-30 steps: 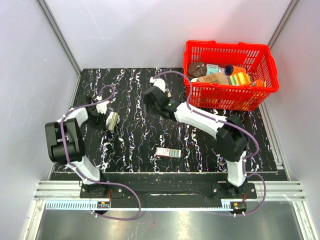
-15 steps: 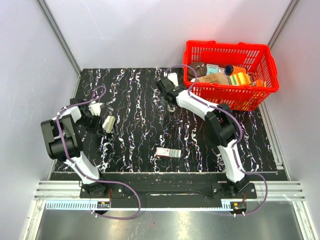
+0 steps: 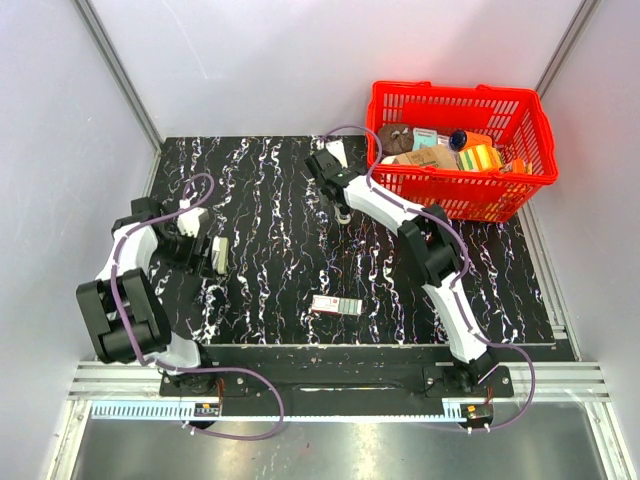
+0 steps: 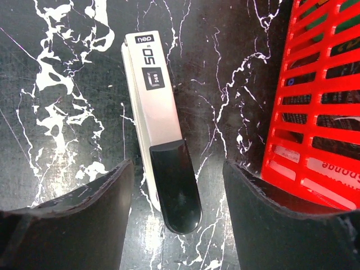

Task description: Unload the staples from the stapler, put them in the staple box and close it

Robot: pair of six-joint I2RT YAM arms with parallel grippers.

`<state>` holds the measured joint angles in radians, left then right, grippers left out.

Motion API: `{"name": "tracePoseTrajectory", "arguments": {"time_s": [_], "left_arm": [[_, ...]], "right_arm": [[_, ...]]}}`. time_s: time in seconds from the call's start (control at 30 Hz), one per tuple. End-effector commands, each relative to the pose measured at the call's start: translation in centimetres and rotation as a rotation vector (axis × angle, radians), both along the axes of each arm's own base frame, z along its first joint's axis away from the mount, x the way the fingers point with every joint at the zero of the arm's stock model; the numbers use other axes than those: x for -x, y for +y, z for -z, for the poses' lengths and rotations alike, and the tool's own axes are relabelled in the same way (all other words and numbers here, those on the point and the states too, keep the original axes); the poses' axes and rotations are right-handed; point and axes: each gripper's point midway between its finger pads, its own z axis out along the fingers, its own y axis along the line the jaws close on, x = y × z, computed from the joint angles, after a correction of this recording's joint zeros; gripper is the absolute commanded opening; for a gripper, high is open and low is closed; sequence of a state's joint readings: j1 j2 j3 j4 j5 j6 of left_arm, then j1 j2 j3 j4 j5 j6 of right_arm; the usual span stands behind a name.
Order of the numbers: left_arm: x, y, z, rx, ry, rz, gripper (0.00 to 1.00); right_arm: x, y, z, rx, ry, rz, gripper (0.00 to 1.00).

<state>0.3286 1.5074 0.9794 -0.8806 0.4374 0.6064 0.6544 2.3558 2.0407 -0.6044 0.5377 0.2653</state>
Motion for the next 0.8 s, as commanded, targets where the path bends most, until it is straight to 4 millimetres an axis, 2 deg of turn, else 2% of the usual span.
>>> {"name": "tracePoseTrajectory", "arguments": {"time_s": [0.0, 0.1, 0.13, 0.33, 0.37, 0.43, 0.53, 0.6, 0.63, 0.77], "left_arm": [[-0.7, -0.2, -4.0, 0.003, -0.091, -0.006, 0.86], [-0.9, -0.8, -5.9, 0.024, -0.135, -0.013, 0.91], [-1.0, -0.9, -6.3, 0.031, -0.15, -0.017, 0.99], [-1.7, -3.0, -7.9, 0.07, -0.217, -0.001, 0.99], [-1.8, -3.5, -8.0, 0.078, -0.224, 0.01, 0.98], [-2.1, -5.3, -8.2, 0.113, -0.245, 0.043, 0.89], [-3.1, -8.9, -7.6, 0.129, -0.266, 0.109, 0.86], [-3.7, -10.9, -7.3, 0.146, -0.271, 0.144, 0.88], [-3.7, -12.7, -7.2, 0.174, -0.267, 0.183, 0.91], [-5.2, -15.8, -7.3, 0.29, -0.279, 0.206, 0.98]], "right_arm": [[-0.5, 0.8, -0.4, -0.01, 0.002, -0.021, 0.67], [-0.3, 1.0, 0.4, -0.018, 0.029, -0.027, 0.59], [-0.2, 0.9, 0.7, -0.018, 0.039, -0.027, 0.55], [0.6, 1.1, 2.0, -0.039, 0.094, -0.026, 0.37], [0.8, 1.3, 2.0, -0.05, 0.102, -0.028, 0.31], [1.3, 1.8, 1.7, -0.091, 0.12, -0.03, 0.14], [2.4, 3.0, 0.1, -0.202, 0.135, -0.023, 0.0], [3.4, 4.0, -1.6, -0.306, 0.13, -0.029, 0.0], [4.1, 4.2, -2.5, -0.352, 0.124, -0.024, 0.0], [7.0, 5.4, -5.2, -0.54, 0.115, -0.02, 0.0]]}}
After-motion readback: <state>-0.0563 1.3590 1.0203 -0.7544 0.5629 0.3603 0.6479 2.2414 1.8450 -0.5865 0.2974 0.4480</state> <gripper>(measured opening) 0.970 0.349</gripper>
